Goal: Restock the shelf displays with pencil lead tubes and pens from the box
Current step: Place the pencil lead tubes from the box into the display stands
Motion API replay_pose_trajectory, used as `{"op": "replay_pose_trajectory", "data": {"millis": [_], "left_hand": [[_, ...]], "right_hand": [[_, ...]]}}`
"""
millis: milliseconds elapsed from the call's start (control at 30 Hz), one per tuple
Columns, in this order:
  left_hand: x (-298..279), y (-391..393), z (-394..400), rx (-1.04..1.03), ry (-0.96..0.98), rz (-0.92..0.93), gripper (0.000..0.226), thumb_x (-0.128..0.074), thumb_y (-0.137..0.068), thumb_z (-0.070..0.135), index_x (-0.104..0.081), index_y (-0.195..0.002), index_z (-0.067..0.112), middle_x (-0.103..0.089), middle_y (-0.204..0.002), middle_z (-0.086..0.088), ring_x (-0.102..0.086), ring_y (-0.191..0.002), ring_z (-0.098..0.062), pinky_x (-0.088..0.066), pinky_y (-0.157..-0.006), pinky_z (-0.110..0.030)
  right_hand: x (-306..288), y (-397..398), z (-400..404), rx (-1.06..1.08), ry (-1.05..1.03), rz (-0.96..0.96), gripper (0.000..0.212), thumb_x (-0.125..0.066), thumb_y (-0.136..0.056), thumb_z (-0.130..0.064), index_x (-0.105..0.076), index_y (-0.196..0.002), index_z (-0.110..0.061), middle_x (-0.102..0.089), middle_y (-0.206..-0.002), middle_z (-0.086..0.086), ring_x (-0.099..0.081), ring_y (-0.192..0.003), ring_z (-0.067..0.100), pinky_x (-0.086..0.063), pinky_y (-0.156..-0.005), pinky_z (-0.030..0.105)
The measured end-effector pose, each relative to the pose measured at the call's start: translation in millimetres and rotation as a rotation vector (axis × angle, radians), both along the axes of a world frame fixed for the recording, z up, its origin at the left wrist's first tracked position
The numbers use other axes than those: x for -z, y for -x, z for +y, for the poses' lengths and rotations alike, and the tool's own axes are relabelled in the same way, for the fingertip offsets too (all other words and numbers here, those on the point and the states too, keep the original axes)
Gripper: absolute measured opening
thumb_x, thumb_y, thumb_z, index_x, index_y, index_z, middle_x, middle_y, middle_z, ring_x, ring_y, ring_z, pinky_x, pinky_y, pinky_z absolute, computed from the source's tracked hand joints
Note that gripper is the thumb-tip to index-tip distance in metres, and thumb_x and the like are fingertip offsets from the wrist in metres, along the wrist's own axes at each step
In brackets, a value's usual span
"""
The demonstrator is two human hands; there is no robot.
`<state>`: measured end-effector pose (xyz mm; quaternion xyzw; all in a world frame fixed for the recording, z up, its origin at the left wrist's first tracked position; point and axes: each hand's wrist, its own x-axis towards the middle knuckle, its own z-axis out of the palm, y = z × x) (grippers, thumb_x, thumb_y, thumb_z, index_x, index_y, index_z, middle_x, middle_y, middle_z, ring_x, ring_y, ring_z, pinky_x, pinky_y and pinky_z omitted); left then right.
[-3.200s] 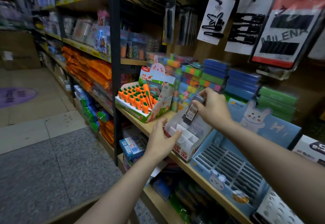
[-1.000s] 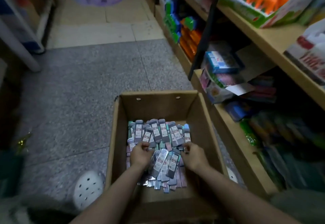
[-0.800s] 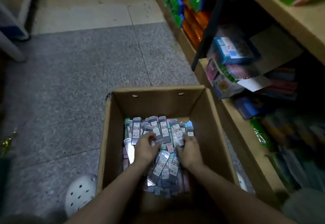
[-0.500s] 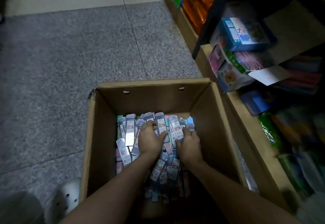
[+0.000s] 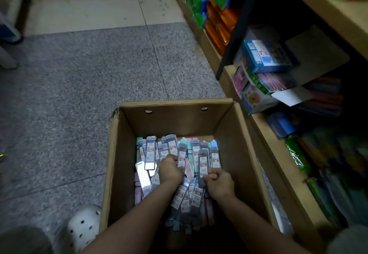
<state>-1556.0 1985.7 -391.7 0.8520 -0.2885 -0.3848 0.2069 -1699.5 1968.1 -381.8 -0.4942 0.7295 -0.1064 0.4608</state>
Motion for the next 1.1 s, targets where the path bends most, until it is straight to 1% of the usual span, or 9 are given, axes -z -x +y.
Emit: {"op": "replay_pose_trajectory", "data": {"millis": [133,267,333,400,500,600,733,933,1100], "left_hand": [[-15,2,5,-0.123,0.052,0.094,0.008,-0.062,-0.088,0.006,-0.059,-0.092,0.012,-0.067,-0.099,-0.012,-0.056,-0.082,-0.022,-0.037,-0.065,-0.025],[-29,1,25,-0.300,0.170,0.298,0.016,-0.059,-0.090,0.003,-0.051,-0.093,0.017,-0.068,-0.102,-0.012,-0.061,-0.088,-0.026,-0.046,-0.075,-0.028],[-36,1,34,-0.366,0.234,0.515,0.026,-0.053,-0.091,-0.006,-0.049,-0.094,0.020,-0.068,-0.097,-0.012,-0.066,-0.084,-0.025,-0.056,-0.074,-0.035],[-42,-2,39,-0.374,0.254,0.641,0.028,-0.045,-0.094,-0.008,-0.052,-0.106,0.015,-0.066,-0.093,-0.009,-0.065,-0.076,-0.016,-0.056,-0.064,-0.024],[-46,-7,42,-0.373,0.275,0.734,0.023,-0.048,-0.101,0.015,-0.048,-0.122,0.007,-0.059,-0.120,-0.013,-0.060,-0.109,-0.027,-0.050,-0.098,-0.043],[-43,-13,43,-0.421,0.339,0.712,0.033,-0.060,-0.095,0.019,-0.050,-0.122,0.003,-0.063,-0.120,-0.016,-0.064,-0.107,-0.028,-0.053,-0.094,-0.048],[-29,-22,39,-0.499,0.326,0.613,0.021,-0.061,-0.093,0.007,-0.050,-0.111,0.003,-0.061,-0.119,-0.023,-0.065,-0.093,-0.031,-0.058,-0.079,-0.049],[-12,-25,32,-0.572,0.249,0.556,0.042,-0.062,-0.093,0.009,-0.044,-0.131,0.003,-0.048,-0.141,-0.023,-0.047,-0.130,-0.040,-0.051,-0.093,-0.057],[-4,-24,36,-0.537,0.263,0.466,0.016,-0.061,-0.093,0.010,-0.051,-0.106,0.008,-0.064,-0.108,-0.016,-0.062,-0.098,-0.026,-0.050,-0.075,-0.032]], "right_hand": [[-11,4,11,0.073,-0.052,-0.138,0.004,-0.067,-0.087,-0.004,-0.068,-0.089,-0.008,-0.067,-0.085,0.007,-0.061,-0.080,0.019,-0.056,-0.079,0.029],[-29,-5,11,0.069,-0.105,-0.296,0.012,-0.065,-0.088,0.000,-0.068,-0.097,-0.008,-0.066,-0.087,0.010,-0.059,-0.063,0.015,-0.048,-0.049,0.019],[-36,-12,13,0.015,-0.103,-0.347,0.022,-0.063,-0.090,0.001,-0.065,-0.106,-0.013,-0.067,-0.092,0.008,-0.061,-0.066,0.015,-0.050,-0.050,0.018],[-39,-20,14,-0.038,-0.093,-0.372,0.027,-0.062,-0.090,0.003,-0.063,-0.111,-0.014,-0.067,-0.084,0.002,-0.061,-0.066,0.010,-0.052,-0.056,0.019],[-36,-33,16,-0.062,-0.064,-0.408,0.027,-0.064,-0.089,0.004,-0.062,-0.112,-0.012,-0.059,-0.061,-0.008,-0.056,-0.052,0.001,-0.050,-0.053,0.017],[-34,-44,12,-0.178,-0.067,-0.406,0.032,-0.067,-0.089,-0.003,-0.062,-0.119,-0.013,-0.066,-0.083,0.001,-0.063,-0.068,0.007,-0.055,-0.060,0.020],[-26,-45,-9,-0.472,0.070,-0.187,0.030,-0.067,-0.091,-0.014,-0.066,-0.121,-0.013,-0.070,-0.092,-0.005,-0.065,-0.078,0.002,-0.053,-0.069,0.014],[-3,-55,-38,-0.662,0.247,0.261,0.042,-0.069,-0.088,-0.027,-0.058,-0.127,-0.015,-0.068,-0.112,0.007,-0.063,-0.103,0.026,-0.050,-0.088,0.031],[12,-76,-37,-0.666,0.291,0.413,0.041,-0.069,-0.087,-0.030,-0.056,-0.124,-0.018,-0.069,-0.112,0.006,-0.064,-0.102,0.027,-0.052,-0.084,0.035]]}}
